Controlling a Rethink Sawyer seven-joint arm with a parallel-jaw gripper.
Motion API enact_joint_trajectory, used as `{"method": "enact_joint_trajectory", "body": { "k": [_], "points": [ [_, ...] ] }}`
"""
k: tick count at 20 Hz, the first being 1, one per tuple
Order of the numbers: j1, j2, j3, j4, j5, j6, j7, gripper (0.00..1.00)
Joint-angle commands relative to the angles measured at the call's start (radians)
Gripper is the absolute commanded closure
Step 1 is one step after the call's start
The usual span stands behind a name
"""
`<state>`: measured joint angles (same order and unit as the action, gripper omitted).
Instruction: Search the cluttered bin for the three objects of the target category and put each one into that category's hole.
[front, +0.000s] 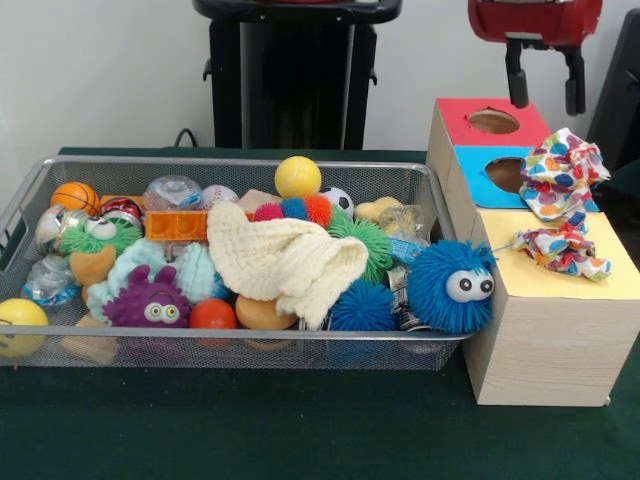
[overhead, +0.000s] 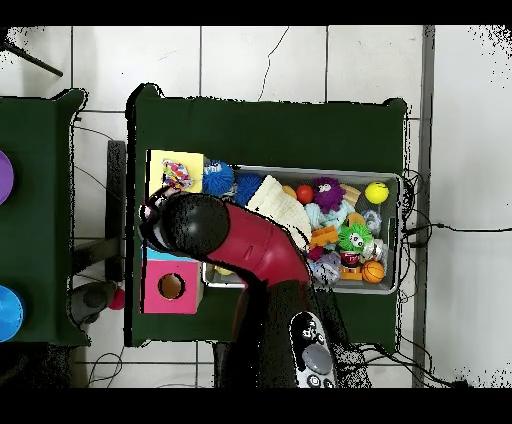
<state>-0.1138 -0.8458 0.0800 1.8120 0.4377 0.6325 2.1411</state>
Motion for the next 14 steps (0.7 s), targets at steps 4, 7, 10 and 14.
{"method": "enact_joint_trajectory", "body": {
  "k": [4,7,10,14],
  "points": [
    [0.0,0.029,0.068,0.064,0.078,-0.141,0.163,0.0],
    [0.017,0.033,0.044,0.052,0.055,-0.135,0.16,0.0],
    [0.036,0.051,0.01,0.033,0.012,-0.137,0.154,0.0],
    [0.035,0.08,0.024,0.036,0.015,-0.166,0.142,0.0]
  ]
}}
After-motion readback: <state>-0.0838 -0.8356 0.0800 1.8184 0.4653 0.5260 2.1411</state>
